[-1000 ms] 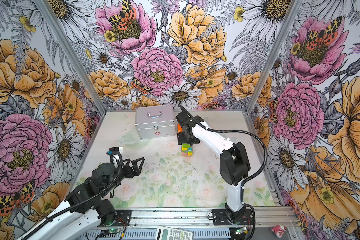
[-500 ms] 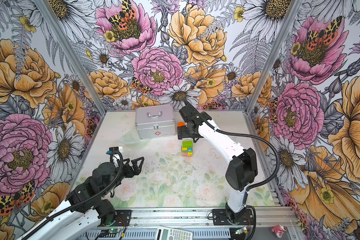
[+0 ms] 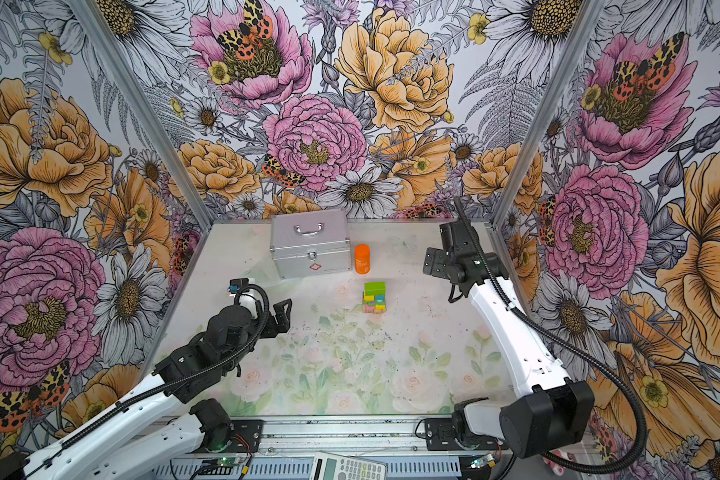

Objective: Build the wood block tower

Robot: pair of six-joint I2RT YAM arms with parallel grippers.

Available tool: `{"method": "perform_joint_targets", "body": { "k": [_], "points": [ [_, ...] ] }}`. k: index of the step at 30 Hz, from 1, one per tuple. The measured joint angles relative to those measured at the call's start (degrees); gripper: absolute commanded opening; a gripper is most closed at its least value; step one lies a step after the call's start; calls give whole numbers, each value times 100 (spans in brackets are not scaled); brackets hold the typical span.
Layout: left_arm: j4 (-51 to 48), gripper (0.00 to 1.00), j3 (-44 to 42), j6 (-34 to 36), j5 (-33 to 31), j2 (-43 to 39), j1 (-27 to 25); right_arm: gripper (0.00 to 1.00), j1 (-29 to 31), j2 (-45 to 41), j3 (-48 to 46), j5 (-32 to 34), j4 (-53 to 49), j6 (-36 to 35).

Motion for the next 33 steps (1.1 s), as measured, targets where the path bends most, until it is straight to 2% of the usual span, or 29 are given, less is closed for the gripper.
{"method": "perform_joint_targets", "body": {
  "k": [8,17,25,33],
  "points": [
    [957,99,7,949,-343,448,1062,100,-1368,-330,-1412,-195,1222,-258],
    [2103,99,-214,1683,-339,1010,2275,100,-1478,-844,-2319,-289,2643,-616],
    [3228,99,-960,2428,-175,1394,2669,100,-1523,-1257,-3462,-804,4120,-855],
    [4457,99,-1644,2719,507,1572,3165,100,-1523,-1143,-3952,-1233,5250,-966]
  ]
}}
